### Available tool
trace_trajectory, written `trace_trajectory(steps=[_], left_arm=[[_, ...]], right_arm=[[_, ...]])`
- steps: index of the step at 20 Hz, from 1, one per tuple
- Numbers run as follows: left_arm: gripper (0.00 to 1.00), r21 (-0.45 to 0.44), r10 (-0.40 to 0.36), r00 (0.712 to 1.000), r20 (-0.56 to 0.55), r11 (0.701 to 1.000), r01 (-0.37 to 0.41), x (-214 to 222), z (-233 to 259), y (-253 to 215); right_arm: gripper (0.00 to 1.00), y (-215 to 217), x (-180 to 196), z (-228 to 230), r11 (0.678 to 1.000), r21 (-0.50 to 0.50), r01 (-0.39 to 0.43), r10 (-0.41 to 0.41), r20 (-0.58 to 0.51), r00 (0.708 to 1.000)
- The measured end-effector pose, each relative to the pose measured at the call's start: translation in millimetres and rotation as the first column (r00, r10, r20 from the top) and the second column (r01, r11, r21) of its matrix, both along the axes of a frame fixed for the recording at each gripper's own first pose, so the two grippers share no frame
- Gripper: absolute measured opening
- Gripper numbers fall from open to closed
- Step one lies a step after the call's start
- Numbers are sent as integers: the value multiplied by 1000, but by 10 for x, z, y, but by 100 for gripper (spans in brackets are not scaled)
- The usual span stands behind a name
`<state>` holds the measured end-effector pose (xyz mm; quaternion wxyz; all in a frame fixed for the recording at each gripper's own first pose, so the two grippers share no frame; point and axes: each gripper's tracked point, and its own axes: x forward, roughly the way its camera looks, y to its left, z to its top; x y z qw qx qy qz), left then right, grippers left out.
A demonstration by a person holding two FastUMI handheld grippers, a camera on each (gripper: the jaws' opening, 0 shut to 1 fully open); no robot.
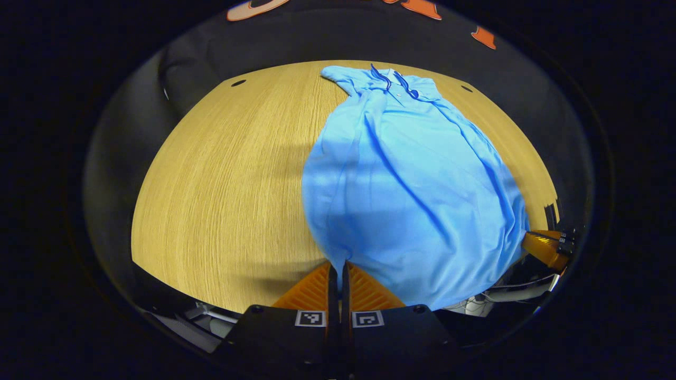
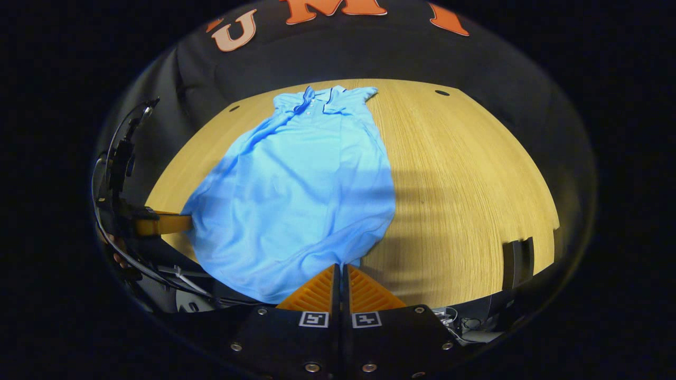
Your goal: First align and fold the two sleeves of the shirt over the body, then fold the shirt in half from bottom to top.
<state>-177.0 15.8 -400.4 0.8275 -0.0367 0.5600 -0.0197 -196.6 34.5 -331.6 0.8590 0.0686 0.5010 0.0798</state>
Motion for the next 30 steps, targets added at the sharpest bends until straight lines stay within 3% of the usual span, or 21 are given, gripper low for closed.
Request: trace_trajectory(steps=[6, 11, 16, 21, 30], left_arm=[[4, 3, 32, 993, 116, 999, -32, 473, 431, 14], [4, -13, 13, 983, 186, 1000, -11, 890, 816, -17], [4, -29, -31, 968, 250, 999, 39, 1508, 1056, -16], [4, -68, -27, 960, 279, 997, 48, 2151, 1182, 45], [4, -95, -43, 954, 297, 993, 74, 3324, 1197, 276]], right_arm=[[2, -118, 301, 315, 999, 36, -7, 4, 81, 997], [2, -180, 742, 621, 998, 64, 16, -25, 145, 989], [1, -265, 1297, 829, 997, 54, 56, -65, 198, 978], [2, -333, 1921, 951, 995, 47, 91, -100, 233, 967], [1, -455, 3117, 882, 992, 6, 125, -122, 264, 957]])
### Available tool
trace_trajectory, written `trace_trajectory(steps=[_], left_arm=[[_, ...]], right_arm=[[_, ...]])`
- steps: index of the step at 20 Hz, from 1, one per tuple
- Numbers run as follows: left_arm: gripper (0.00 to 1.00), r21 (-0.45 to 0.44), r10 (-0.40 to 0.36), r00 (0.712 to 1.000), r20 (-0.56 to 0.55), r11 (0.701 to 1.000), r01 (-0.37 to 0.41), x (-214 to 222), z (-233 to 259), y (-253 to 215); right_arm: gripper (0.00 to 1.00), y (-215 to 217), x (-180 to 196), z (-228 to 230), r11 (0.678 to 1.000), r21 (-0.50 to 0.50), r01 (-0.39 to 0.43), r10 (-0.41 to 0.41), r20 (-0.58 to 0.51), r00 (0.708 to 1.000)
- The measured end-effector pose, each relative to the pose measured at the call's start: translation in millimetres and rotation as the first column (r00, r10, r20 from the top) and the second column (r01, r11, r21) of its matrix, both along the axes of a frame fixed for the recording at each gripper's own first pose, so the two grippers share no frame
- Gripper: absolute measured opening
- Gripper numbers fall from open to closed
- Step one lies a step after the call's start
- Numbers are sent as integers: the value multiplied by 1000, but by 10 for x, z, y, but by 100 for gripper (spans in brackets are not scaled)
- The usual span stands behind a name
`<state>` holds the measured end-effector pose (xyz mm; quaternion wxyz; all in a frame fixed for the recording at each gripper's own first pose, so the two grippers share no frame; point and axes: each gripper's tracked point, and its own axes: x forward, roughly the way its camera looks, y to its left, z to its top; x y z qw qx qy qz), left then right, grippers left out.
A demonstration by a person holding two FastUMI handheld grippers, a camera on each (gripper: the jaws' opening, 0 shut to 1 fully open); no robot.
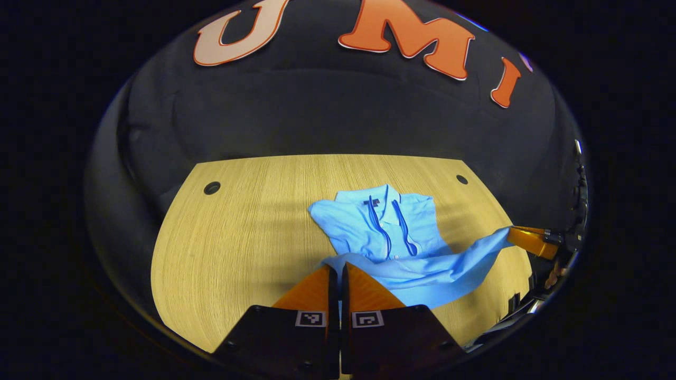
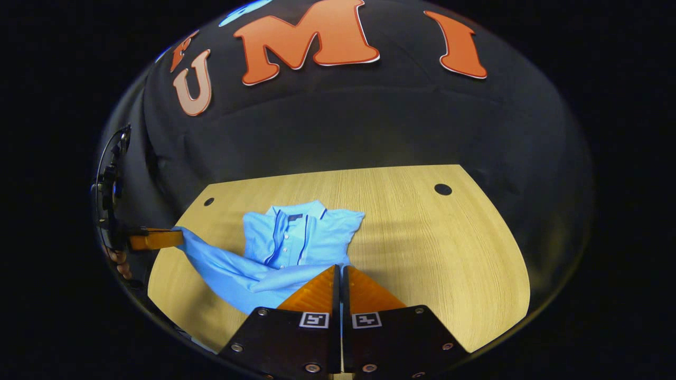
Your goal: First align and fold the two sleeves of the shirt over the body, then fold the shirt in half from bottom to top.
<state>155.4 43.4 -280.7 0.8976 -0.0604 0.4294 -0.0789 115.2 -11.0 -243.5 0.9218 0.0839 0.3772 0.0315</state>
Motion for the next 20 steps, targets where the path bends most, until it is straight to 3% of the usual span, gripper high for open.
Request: trace_trajectory(steps=[6, 10, 14, 18, 20], left_arm=[[4, 48, -12, 1000, 7, 999, 12, 838, -294, 122], [4, 52, -1, 1000, -12, 999, 2, 1301, -581, 171], [4, 44, 26, 999, -31, 999, -24, 1694, -849, 255], [5, 55, 17, 993, -116, 998, -11, 1662, -1145, 329], [11, 50, 29, 993, -111, 998, -24, 1708, -1133, 355]], right_arm=[[2, -28, 918, -134, 998, 16, 68, -69, 27, 997], [2, -183, 1369, -429, 998, -30, 60, -60, 6, 998], [2, -248, 1714, -690, 998, -49, 48, -50, -27, 998], [2, -219, 1829, -988, 998, -3, 60, -60, -88, 994], [11, -279, 1808, -1093, 996, -9, 89, -89, -125, 988]])
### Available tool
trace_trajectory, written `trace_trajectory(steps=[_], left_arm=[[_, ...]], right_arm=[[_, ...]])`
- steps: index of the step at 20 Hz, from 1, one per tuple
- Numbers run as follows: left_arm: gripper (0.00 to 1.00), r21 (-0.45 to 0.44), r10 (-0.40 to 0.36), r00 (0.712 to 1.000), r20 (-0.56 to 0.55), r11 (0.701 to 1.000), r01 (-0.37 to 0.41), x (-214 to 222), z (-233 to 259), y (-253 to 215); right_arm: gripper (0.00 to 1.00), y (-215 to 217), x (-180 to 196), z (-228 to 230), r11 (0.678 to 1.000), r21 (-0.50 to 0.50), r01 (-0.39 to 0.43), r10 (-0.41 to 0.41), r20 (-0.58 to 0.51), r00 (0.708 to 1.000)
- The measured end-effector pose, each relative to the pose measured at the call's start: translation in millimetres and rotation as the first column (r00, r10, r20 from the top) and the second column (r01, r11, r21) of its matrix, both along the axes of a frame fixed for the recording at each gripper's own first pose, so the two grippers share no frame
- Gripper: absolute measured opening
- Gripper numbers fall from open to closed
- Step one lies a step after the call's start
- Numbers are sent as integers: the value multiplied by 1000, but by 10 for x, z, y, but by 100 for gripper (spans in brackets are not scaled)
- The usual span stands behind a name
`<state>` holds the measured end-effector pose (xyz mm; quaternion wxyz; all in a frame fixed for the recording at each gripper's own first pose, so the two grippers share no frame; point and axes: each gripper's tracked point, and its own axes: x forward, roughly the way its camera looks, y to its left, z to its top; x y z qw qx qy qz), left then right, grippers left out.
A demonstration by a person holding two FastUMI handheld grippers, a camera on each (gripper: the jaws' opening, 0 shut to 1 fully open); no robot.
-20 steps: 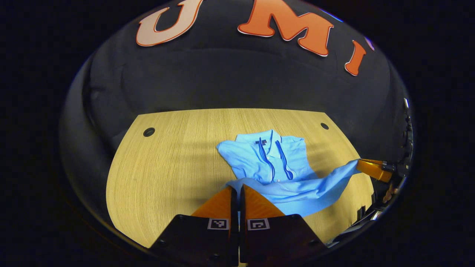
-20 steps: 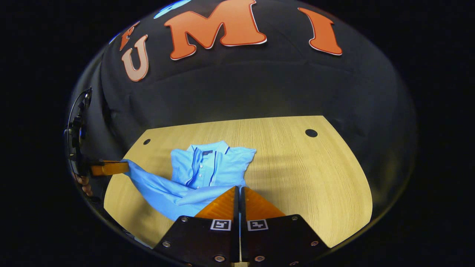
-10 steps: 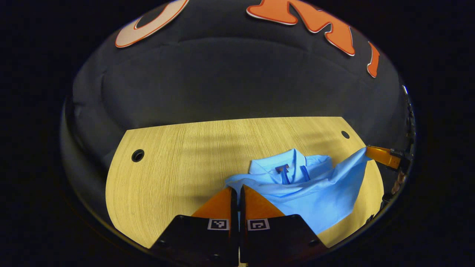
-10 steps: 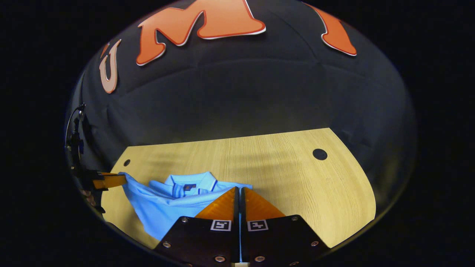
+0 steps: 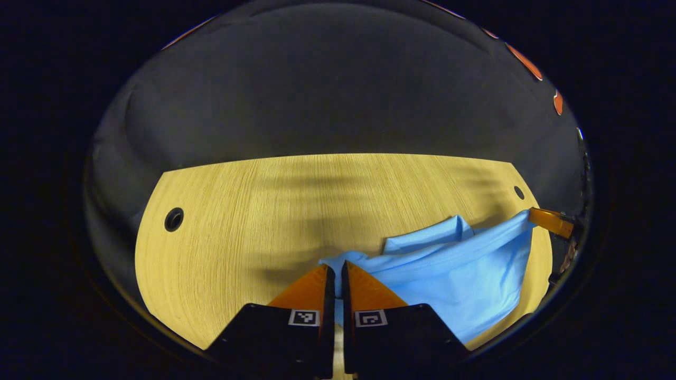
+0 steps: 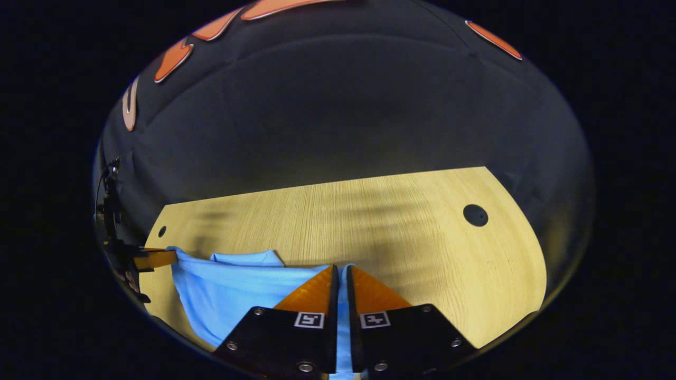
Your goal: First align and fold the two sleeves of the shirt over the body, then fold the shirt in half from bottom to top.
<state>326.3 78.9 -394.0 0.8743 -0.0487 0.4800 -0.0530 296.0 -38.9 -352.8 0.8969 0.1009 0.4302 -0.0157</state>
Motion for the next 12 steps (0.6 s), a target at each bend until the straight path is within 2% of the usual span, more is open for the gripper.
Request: trace_trajectory(steps=[1, 3, 4, 5, 6, 7, 8, 10, 12], left_arm=[[27, 5, 4, 1000, 12, 1000, -4, 20, -12, 7], [58, 14, 6, 999, 41, 1000, -7, -45, 116, 35], [74, 18, 1, 999, 54, 1000, -2, -92, 200, 40], [89, 33, -5, 998, 68, 999, 3, -155, 277, 49], [100, 50, -13, 996, 83, 999, 9, -215, 345, 24], [100, 69, -22, 995, 98, 998, 15, -287, 401, -21], [100, 80, -32, 993, 115, 996, 23, -367, 500, -52], [100, 91, -41, 986, 164, 996, 26, -532, 761, -130], [100, 113, -40, 973, 226, 993, 14, -718, 1072, -145]], right_arm=[[16, -40, -62, 19, 1000, -10, 17, -17, -22, 1000], [25, -92, -40, 94, 1000, -14, 20, -20, 4, 1000], [35, -122, -35, 164, 1000, -16, 16, -15, 28, 999], [40, -165, -35, 248, 1000, -19, 12, -11, 55, 998], [51, -170, -45, 310, 1000, -22, 10, -9, 79, 997], [54, -175, -53, 406, 1000, -22, 9, -7, 106, 994], [64, -178, -83, 534, 1000, -23, 8, -5, 135, 991], [77, -183, -238, 809, 1000, -31, 0, 6, 185, 983], [84, -195, -472, 1059, 998, -58, -23, 35, 221, 975]])
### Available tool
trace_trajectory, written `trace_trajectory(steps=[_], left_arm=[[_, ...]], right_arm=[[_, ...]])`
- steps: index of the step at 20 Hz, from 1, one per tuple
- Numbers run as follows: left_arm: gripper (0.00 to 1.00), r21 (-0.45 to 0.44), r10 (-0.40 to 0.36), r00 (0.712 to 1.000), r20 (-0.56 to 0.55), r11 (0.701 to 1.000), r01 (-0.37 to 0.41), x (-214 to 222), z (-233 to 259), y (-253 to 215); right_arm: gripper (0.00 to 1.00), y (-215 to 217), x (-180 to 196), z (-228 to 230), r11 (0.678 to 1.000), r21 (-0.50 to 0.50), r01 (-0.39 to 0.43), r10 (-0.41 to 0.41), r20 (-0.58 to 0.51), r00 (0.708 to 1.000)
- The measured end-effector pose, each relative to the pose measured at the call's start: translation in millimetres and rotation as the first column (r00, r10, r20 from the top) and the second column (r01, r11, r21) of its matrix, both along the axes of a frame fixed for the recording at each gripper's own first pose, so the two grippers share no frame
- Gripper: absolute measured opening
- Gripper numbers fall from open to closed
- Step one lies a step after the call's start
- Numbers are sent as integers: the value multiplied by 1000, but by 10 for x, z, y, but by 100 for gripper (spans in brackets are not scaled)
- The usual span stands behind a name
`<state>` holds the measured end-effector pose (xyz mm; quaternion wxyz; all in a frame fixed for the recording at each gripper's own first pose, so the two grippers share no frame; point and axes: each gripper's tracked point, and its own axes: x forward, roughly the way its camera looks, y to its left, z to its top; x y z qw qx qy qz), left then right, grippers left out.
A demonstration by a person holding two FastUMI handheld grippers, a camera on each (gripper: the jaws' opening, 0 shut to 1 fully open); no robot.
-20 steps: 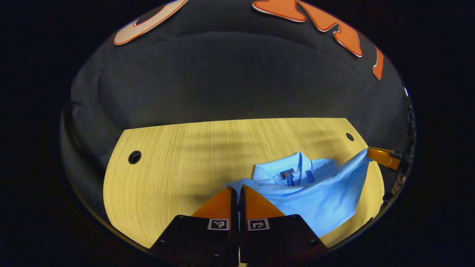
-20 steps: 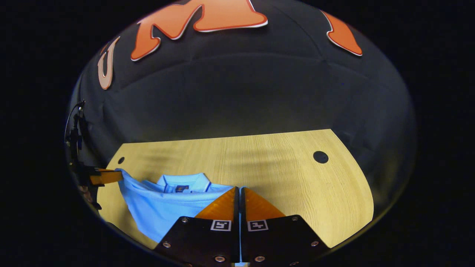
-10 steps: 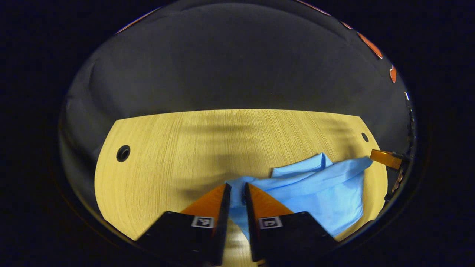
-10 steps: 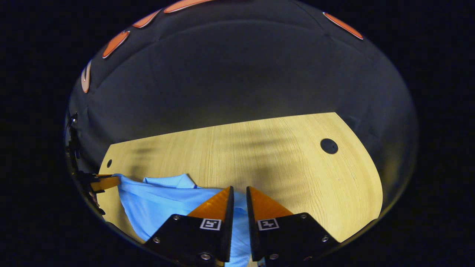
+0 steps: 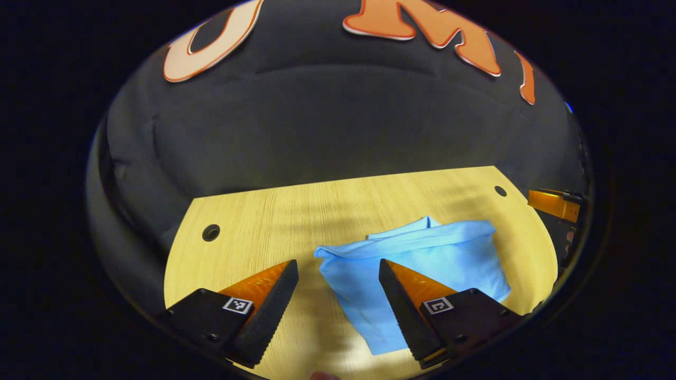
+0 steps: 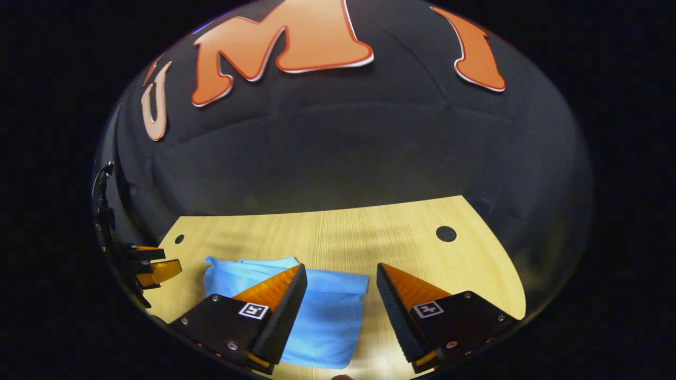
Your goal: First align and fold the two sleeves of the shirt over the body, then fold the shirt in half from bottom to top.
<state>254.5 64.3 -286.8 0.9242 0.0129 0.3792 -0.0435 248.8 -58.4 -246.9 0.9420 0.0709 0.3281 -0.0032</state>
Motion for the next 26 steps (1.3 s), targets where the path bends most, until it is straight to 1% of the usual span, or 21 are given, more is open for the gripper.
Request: trace_trajectory(steps=[3, 5, 7, 9, 12, 15, 17, 18, 20, 21, 22, 24, 26], left_arm=[[100, 0, -1, 992, 123, 1000, 1, -305, 532, -162], [100, -20, 1, 976, 217, 1000, 3, -571, 908, -193], [100, -34, 9, 950, 311, 999, 1, -872, 1325, -181], [100, -33, 19, 919, 395, 999, -7, -1138, 1643, -248], [100, -36, 30, 872, 489, 999, -14, -1508, 1980, -335], [100, -39, 38, 846, 531, 999, -21, -1852, 2195, -431], [100, -49, 49, 837, 545, 998, -27, -2092, 2305, -507], [100, -52, 53, 832, 553, 998, -30, -2218, 2355, -552], [100, -46, 58, 829, 556, 998, -39, -2459, 2419, -562], [100, -39, 56, 831, 553, 998, -41, -2530, 2439, -556], [100, -31, 53, 829, 557, 999, -43, -2632, 2460, -571], [100, -36, 54, 824, 565, 999, -41, -2773, 2525, -580], [100, -44, 66, 834, 548, 998, -50, -2825, 2512, -508]], right_arm=[[89, -14, -360, 361, 997, -72, -32, 37, 74, 997], [90, 22, -625, 631, 995, -87, -57, 68, 127, 990], [92, 41, -878, 892, 991, -103, -80, 99, 189, 977], [94, 36, -1135, 1102, 987, -132, -93, 123, 241, 963], [94, 48, -1526, 1460, 984, -146, -106, 149, 332, 931], [94, 118, -1883, 1765, 981, -134, -137, 181, 406, 896], [96, 125, -2103, 1860, 981, -124, -151, 190, 417, 889], [96, 140, -2196, 1895, 981, -114, -158, 192, 421, 886], [96, 180, -2359, 1947, 981, -89, -173, 195, 426, 884], [99, 200, -2400, 1956, 980, -79, -180, 197, 425, 883], [96, 210, -2450, 1965, 980, -71, -186, 199, 427, 882], [96, 234, -2541, 1993, 980, -54, -192, 197, 425, 884], [96, 328, -2575, 2009, 978, -38, -206, 203, 414, 887]])
